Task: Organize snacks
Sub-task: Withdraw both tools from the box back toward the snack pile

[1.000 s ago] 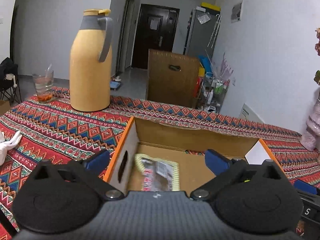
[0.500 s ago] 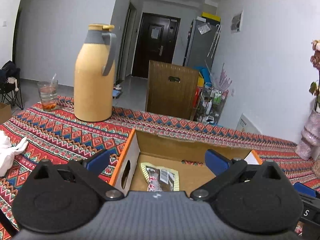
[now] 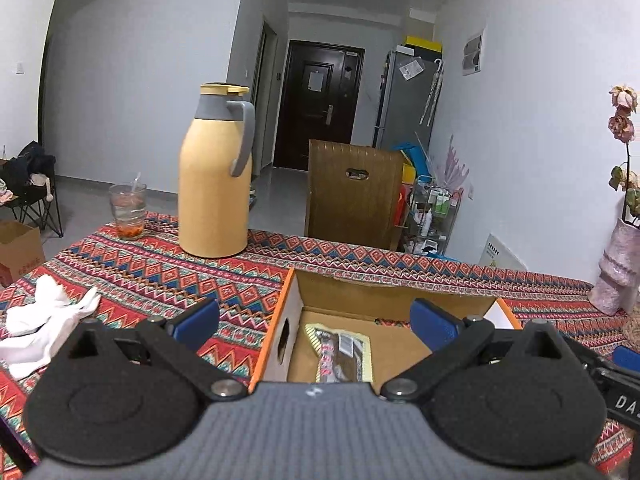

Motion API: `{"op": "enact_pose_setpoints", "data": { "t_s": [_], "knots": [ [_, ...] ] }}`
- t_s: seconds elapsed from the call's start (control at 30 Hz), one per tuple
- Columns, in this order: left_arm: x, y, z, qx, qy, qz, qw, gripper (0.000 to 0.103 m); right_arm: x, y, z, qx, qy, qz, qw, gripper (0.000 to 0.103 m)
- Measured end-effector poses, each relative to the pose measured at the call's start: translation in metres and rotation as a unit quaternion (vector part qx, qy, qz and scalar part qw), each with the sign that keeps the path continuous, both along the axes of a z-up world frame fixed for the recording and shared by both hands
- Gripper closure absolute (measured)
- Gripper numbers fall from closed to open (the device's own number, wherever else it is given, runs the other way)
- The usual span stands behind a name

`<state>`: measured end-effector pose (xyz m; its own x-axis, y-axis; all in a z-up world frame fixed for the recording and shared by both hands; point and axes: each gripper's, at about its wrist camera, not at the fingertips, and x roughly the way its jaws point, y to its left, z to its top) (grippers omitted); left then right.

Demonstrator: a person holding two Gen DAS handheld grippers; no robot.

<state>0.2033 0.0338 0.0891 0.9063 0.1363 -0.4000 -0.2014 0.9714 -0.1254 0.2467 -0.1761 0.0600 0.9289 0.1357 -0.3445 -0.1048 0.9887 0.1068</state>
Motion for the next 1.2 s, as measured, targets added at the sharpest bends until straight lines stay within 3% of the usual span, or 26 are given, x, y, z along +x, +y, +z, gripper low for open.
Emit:
{"op": "enact_pose_setpoints", "data": {
  "t_s": [0.53, 1.1, 1.2],
  "knots": [
    [-0.090, 0.014, -0.028, 0.002, 0.023, -0.022, 0.9995, 0.000, -0.084, -0.003, -0.018, -0.006, 0.028, 0.008, 1.000, 0.000],
    [-0.157, 0.034, -0.078, 0.001, 0.074, -0.051, 0.9959, 0.000, -0.170, 0.046, -0.067, -0.041, 0.108, 0.060, 0.991, 0.000],
    [-0.168, 0.040, -0.085, 0.005, 0.079, -0.055, 0.9954, 0.000, -0.185, 0.057, -0.077, -0.040, 0.127, 0.073, 0.988, 0.005]
  ]
}}
